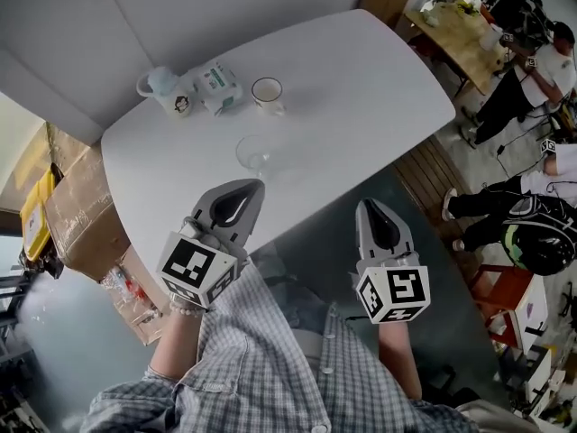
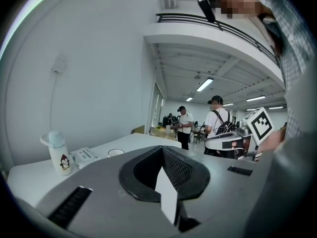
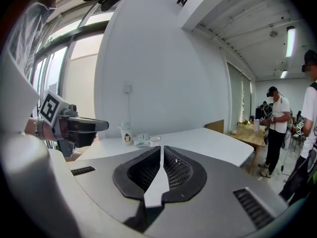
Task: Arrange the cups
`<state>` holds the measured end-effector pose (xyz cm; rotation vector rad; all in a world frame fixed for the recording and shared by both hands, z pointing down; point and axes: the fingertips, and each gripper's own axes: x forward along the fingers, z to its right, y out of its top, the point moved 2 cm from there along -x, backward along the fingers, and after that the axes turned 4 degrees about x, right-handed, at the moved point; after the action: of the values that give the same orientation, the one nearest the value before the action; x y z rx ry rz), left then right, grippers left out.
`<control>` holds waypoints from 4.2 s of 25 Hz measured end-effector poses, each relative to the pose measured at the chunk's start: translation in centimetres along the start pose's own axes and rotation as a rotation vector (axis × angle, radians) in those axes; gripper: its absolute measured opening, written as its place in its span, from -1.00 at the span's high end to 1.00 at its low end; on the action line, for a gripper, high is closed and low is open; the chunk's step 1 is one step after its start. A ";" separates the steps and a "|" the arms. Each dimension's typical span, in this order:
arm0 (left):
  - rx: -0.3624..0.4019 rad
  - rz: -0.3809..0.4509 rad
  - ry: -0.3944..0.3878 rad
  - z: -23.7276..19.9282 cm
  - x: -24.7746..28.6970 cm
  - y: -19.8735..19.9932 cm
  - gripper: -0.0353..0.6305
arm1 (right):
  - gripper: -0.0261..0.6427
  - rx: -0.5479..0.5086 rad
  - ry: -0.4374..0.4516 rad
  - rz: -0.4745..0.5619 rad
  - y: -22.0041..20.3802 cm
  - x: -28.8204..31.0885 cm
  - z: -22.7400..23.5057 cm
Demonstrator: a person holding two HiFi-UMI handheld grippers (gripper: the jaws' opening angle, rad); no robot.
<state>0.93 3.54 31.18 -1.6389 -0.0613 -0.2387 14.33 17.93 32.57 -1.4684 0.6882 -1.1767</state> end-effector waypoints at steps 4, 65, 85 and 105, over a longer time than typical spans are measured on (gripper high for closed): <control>-0.020 -0.005 0.037 -3.0 0.1 0.0 0.87 | 0.82 -0.024 0.044 -0.004 1.4 3.6 -1.2; -0.364 -0.393 0.357 -4.2 6.7 -14.8 0.61 | 0.82 -0.269 0.676 -0.277 0.7 25.4 -3.5; -0.446 -0.384 0.592 -7.2 8.0 -15.5 0.76 | 0.82 -0.265 0.652 -0.319 -1.3 26.5 -1.4; -0.497 -0.307 0.658 -12.4 10.7 -14.8 0.76 | 0.81 -0.382 0.626 -0.369 -4.6 31.1 -2.8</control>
<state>7.23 -8.62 48.50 -1.9572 0.2689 -1.0858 21.60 -9.67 46.11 -1.5846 1.1452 -1.9106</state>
